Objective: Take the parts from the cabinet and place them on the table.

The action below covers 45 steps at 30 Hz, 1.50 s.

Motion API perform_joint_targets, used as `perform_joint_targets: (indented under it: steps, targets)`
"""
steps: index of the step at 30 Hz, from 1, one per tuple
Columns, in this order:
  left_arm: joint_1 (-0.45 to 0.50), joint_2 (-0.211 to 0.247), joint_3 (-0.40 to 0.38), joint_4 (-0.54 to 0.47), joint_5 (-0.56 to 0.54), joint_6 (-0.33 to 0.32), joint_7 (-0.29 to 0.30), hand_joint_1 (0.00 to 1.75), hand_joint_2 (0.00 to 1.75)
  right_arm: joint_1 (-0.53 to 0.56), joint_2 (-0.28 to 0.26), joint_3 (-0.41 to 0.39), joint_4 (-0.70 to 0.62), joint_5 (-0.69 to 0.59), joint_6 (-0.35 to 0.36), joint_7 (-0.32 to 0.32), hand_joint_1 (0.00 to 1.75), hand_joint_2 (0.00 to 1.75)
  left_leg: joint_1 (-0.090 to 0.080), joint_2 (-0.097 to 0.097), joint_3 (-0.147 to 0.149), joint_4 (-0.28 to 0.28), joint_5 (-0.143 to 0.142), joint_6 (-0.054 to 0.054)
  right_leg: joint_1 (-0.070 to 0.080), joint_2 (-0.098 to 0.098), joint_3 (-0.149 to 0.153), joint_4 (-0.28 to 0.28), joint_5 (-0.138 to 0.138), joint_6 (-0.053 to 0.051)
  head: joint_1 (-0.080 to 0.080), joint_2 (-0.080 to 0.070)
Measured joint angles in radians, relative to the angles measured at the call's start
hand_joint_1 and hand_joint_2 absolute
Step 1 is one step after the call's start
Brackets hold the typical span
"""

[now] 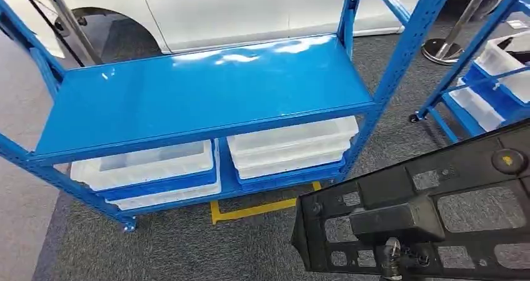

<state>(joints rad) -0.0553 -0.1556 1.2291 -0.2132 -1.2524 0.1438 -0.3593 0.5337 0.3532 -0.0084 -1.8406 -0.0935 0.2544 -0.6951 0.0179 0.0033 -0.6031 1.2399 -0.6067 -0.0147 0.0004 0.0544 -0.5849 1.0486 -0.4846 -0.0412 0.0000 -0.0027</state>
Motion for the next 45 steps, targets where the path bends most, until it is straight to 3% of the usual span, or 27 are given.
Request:
perform_joint_targets:
  steps: [1, 2, 3, 7, 8, 9, 10, 12, 13, 14, 16, 17, 18, 23, 25, 28, 30, 32, 33, 34, 37, 38, 39, 40, 41, 43, 45]
  targets:
    - [-0.001, 0.000, 0.000, 0.000, 0.000, 0.000, 0.000, 0.00, 1.75, 0.000, 0.000, 0.000, 0.000, 0.000, 0.000, 0.000, 1.75, 1.75, -0.002, -0.010, 0.038, -0.089, 0.053, 0.009, 0.002, 0.014, 0.002, 0.001, 0.000, 0.000, 0.000, 0.000]
    - [-0.001, 0.000, 0.000, 0.000, 0.000, 0.000, 0.000, 0.00, 1.75, 0.000, 0.000, 0.000, 0.000, 0.000, 0.000, 0.000, 1.75, 1.75, -0.007, -0.042, 0.076, -0.178, 0.097, 0.021, 0.003, 0.027, 0.003, 0.002, 0.000, 0.000, 0.000, 0.000]
    - [-0.001, 0.005, 0.001, 0.000, 0.000, 0.000, 0.000, 0.00, 1.75, -0.001, 0.001, 0.000, 0.000, 0.000, 0.000, 0.000, 1.75, 1.75, -0.003, -0.085, 0.088, -0.200, 0.084, 0.031, 0.006, 0.034, 0.001, 0.002, 0.003, 0.005, 0.002, 0.000]
    - [-0.005, 0.003, 0.001, 0.000, 0.001, 0.000, 0.000, 0.00, 1.75, 0.003, 0.002, -0.001, 0.000, 0.000, 0.001, 0.000, 1.75, 1.75, -0.006, -0.052, 0.097, -0.241, 0.095, 0.033, -0.002, 0.082, -0.017, -0.007, 0.022, 0.036, 0.000, 0.000]
    - [-0.006, -0.002, 0.002, 0.000, 0.001, 0.000, 0.000, 0.00, 1.75, 0.004, 0.001, -0.001, 0.000, 0.000, 0.002, 0.000, 1.75, 1.75, 0.005, -0.034, 0.103, -0.258, 0.107, 0.031, -0.002, 0.054, -0.016, 0.000, 0.017, 0.035, 0.000, 0.000]
    - [-0.005, -0.002, 0.002, 0.000, 0.001, 0.000, 0.000, 0.00, 1.75, 0.003, 0.001, -0.001, 0.000, -0.001, 0.002, -0.001, 1.75, 1.75, 0.002, -0.027, 0.104, -0.268, 0.111, 0.037, 0.004, 0.001, -0.028, 0.024, -0.010, 0.042, 0.004, 0.000]
    - [-0.003, -0.002, 0.002, 0.000, 0.001, 0.000, 0.000, 0.00, 1.75, 0.000, 0.000, -0.002, 0.000, -0.004, 0.002, -0.001, 1.75, 1.75, 0.001, -0.011, 0.103, -0.268, 0.113, 0.039, 0.002, -0.027, -0.058, 0.085, -0.053, 0.048, 0.004, 0.000]
    - [0.001, -0.002, 0.003, 0.000, 0.002, 0.000, 0.000, 0.00, 1.75, -0.001, 0.000, -0.002, 0.001, -0.018, 0.005, 0.000, 1.75, 1.75, -0.001, 0.017, 0.100, -0.264, 0.112, 0.040, -0.006, -0.044, -0.120, 0.227, -0.120, 0.060, 0.005, 0.000]
    - [0.001, -0.002, 0.004, 0.000, 0.003, 0.002, 0.000, 0.00, 1.75, -0.001, 0.000, -0.004, 0.003, -0.024, 0.008, 0.000, 1.75, 1.75, -0.002, 0.034, 0.099, -0.262, 0.111, 0.039, -0.010, -0.046, -0.139, 0.273, -0.128, 0.064, 0.005, 0.000]
    - [-0.001, -0.002, 0.005, 0.000, 0.004, 0.002, 0.000, 0.00, 1.75, -0.001, 0.000, -0.005, 0.008, -0.028, 0.008, 0.000, 1.75, 1.75, -0.002, 0.048, 0.099, -0.261, 0.110, 0.038, -0.014, -0.049, -0.131, 0.262, -0.111, 0.068, 0.005, 0.000]
    - [-0.005, -0.002, 0.010, 0.000, 0.005, 0.002, 0.000, 0.00, 1.75, -0.003, 0.000, -0.006, 0.014, -0.035, 0.008, 0.000, 1.75, 1.75, -0.002, 0.071, 0.101, -0.255, 0.105, 0.033, -0.017, -0.064, -0.051, 0.125, -0.036, 0.068, 0.005, 0.000]
    - [-0.007, -0.002, 0.011, 0.000, 0.005, 0.002, -0.001, 0.00, 1.75, -0.004, 0.000, -0.007, 0.015, -0.038, 0.006, 0.000, 1.75, 1.75, -0.002, 0.081, 0.103, -0.252, 0.101, 0.029, -0.016, -0.089, 0.005, 0.030, -0.001, 0.064, 0.005, 0.000]
    - [-0.007, -0.002, 0.013, 0.000, 0.005, 0.002, -0.003, 0.00, 1.75, -0.009, 0.000, -0.007, 0.016, -0.041, 0.004, 0.000, 1.75, 1.75, -0.004, 0.090, 0.104, -0.250, 0.097, 0.024, -0.007, -0.128, 0.025, -0.014, -0.020, 0.053, 0.005, 0.000]
    - [-0.015, 0.004, 0.016, 0.000, -0.031, 0.009, -0.018, 0.00, 1.75, -0.008, 0.000, -0.010, 0.026, -0.017, -0.011, 0.003, 1.75, 1.75, -0.007, 0.127, 0.112, -0.248, 0.093, -0.003, -0.003, -0.078, 0.014, -0.023, -0.002, 0.017, 0.004, 0.000]
    - [-0.015, 0.017, -0.003, 0.000, -0.081, 0.038, -0.062, 0.00, 1.75, -0.014, 0.000, -0.006, 0.023, 0.065, -0.007, 0.002, 1.75, 1.75, 0.000, 0.045, 0.087, -0.192, 0.041, -0.010, -0.009, -0.063, 0.016, -0.031, 0.007, 0.007, 0.004, 0.000]
    - [-0.023, 0.061, -0.016, -0.001, -0.065, 0.042, -0.109, 0.00, 1.75, -0.050, -0.003, 0.011, 0.021, 0.117, 0.042, 0.002, 1.75, 1.75, 0.002, 0.006, -0.008, 0.015, -0.055, -0.013, -0.003, -0.031, 0.004, -0.025, 0.011, -0.004, 0.004, 0.000]
    - [-0.027, 0.076, -0.014, -0.002, -0.039, 0.029, -0.116, 0.00, 1.75, -0.064, -0.005, 0.008, 0.021, 0.103, 0.064, 0.001, 1.75, 1.75, 0.001, 0.003, -0.011, 0.020, -0.021, -0.011, -0.001, -0.003, 0.004, -0.019, 0.011, -0.004, 0.004, 0.000]
    - [-0.027, 0.081, -0.011, -0.002, -0.030, 0.026, -0.117, 0.00, 1.75, -0.069, -0.004, -0.005, 0.022, 0.090, 0.084, 0.001, 1.75, 1.75, 0.002, -0.011, 0.052, -0.124, 0.073, -0.005, -0.002, 0.025, 0.004, -0.012, 0.010, -0.002, 0.004, 0.000]
    - [-0.026, 0.084, -0.011, -0.002, -0.030, 0.027, -0.116, 0.00, 1.75, -0.071, -0.003, -0.011, 0.022, 0.082, 0.095, 0.001, 1.75, 1.75, 0.003, -0.044, 0.082, -0.199, 0.102, -0.001, -0.004, 0.035, 0.002, -0.008, 0.008, 0.001, 0.004, 0.000]
    - [-0.026, 0.086, -0.011, -0.002, -0.032, 0.029, -0.112, 0.00, 1.75, -0.073, -0.001, -0.015, 0.022, 0.070, 0.106, 0.000, 1.75, 1.75, 0.002, -0.091, 0.089, -0.213, 0.086, 0.001, 0.000, 0.043, -0.004, -0.004, 0.009, 0.008, 0.004, 0.000]
    - [-0.023, 0.081, -0.011, -0.002, -0.046, 0.035, -0.085, 0.00, 1.75, -0.071, 0.000, -0.017, 0.016, 0.045, 0.129, 0.000, 1.75, 1.75, -0.001, -0.065, 0.092, -0.225, 0.084, 0.006, -0.009, 0.081, -0.023, -0.003, 0.022, 0.031, 0.004, 0.000]
    - [-0.024, 0.080, -0.011, -0.002, -0.048, 0.037, -0.079, 0.00, 1.75, -0.065, 0.000, -0.019, 0.011, 0.036, 0.134, 0.000, 1.75, 1.75, 0.002, -0.051, 0.093, -0.233, 0.090, 0.016, -0.004, 0.096, -0.027, -0.004, 0.027, 0.038, 0.005, 0.000]
    - [-0.024, 0.077, -0.010, -0.002, -0.048, 0.036, -0.076, 0.00, 1.75, -0.060, 0.000, -0.021, 0.005, 0.031, 0.141, 0.000, 1.75, 1.75, 0.009, -0.031, 0.096, -0.242, 0.097, 0.025, -0.006, 0.069, -0.030, 0.009, 0.015, 0.039, 0.004, 0.000]
    - [-0.025, 0.077, -0.010, -0.002, -0.046, 0.036, -0.079, 0.00, 1.75, -0.060, 0.000, -0.021, 0.002, 0.021, 0.150, -0.002, 1.75, 1.75, 0.007, -0.023, 0.096, -0.245, 0.100, 0.030, 0.001, 0.008, -0.047, 0.044, -0.014, 0.042, 0.009, 0.000]
    - [-0.022, 0.077, -0.010, -0.002, -0.046, 0.034, -0.082, 0.00, 1.75, -0.064, 0.000, -0.023, 0.002, 0.015, 0.159, -0.001, 1.75, 1.75, 0.004, -0.007, 0.095, -0.245, 0.099, 0.037, -0.001, -0.023, -0.082, 0.119, -0.057, 0.046, 0.009, 0.000]
    - [-0.020, 0.077, -0.009, -0.002, -0.040, 0.035, -0.084, 0.00, 1.75, -0.063, 0.000, -0.026, 0.002, 0.006, 0.169, -0.001, 1.75, 1.75, 0.000, 0.025, 0.094, -0.244, 0.097, 0.040, -0.008, -0.044, -0.150, 0.262, -0.119, 0.053, 0.009, 0.000]
    - [-0.021, 0.077, -0.007, -0.002, -0.038, 0.036, -0.082, 0.00, 1.75, -0.061, 0.000, -0.027, 0.002, 0.006, 0.170, -0.001, 1.75, 1.75, 0.000, 0.052, 0.095, -0.244, 0.095, 0.037, -0.014, -0.048, -0.155, 0.280, -0.104, 0.057, 0.009, 0.000]
